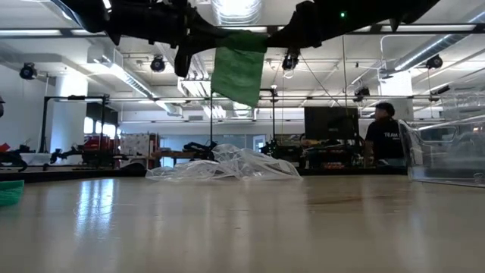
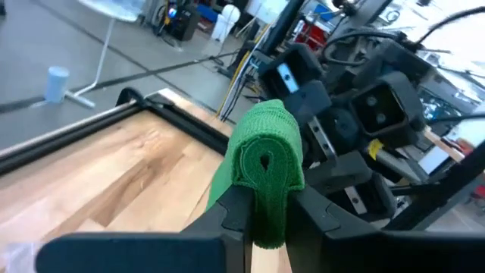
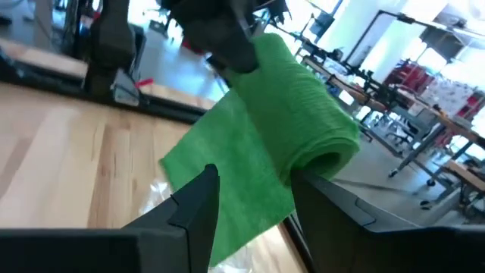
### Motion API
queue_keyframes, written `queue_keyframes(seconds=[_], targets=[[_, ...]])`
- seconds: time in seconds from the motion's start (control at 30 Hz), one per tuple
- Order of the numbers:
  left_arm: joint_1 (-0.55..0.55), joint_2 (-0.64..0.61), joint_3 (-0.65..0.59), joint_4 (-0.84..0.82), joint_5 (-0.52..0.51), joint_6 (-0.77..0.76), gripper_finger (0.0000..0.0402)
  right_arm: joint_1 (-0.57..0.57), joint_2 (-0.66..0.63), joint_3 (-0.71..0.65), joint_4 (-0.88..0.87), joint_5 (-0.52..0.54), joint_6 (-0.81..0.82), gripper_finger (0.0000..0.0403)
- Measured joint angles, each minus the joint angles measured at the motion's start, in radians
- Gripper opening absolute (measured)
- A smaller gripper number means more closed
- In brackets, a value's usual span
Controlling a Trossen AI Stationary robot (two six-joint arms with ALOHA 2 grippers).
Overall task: Roll bandage
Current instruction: Roll the green bandage
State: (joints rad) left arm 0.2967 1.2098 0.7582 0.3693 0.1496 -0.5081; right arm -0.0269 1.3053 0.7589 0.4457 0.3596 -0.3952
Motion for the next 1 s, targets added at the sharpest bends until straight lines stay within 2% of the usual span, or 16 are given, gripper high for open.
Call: queue_keyframes(seconds=[0.33, 0.6, 0.83, 1.0], targets=[[-0.034, 0.0, 0.0, 0.047, 0.001, 0.091, 0.0041, 0.0, -0.007, 0.0, 0.046, 0.007, 0.041, 0.0154], [-0.036, 0.007, -0.001, 0.048, 0.013, 0.159, 0.0041, 0.001, -0.008, 0.005, 0.068, 0.003, 0.175, 0.0139], [-0.042, 0.006, -0.001, 0.047, 0.008, 0.223, 0.0041, 0.001, -0.008, 0.021, 0.065, -0.001, 0.276, 0.012], [-0.057, 0.006, -0.001, 0.049, 0.005, 0.315, 0.0041, 0.001, -0.008, 0.025, 0.058, -0.012, 0.32, 0.0092]])
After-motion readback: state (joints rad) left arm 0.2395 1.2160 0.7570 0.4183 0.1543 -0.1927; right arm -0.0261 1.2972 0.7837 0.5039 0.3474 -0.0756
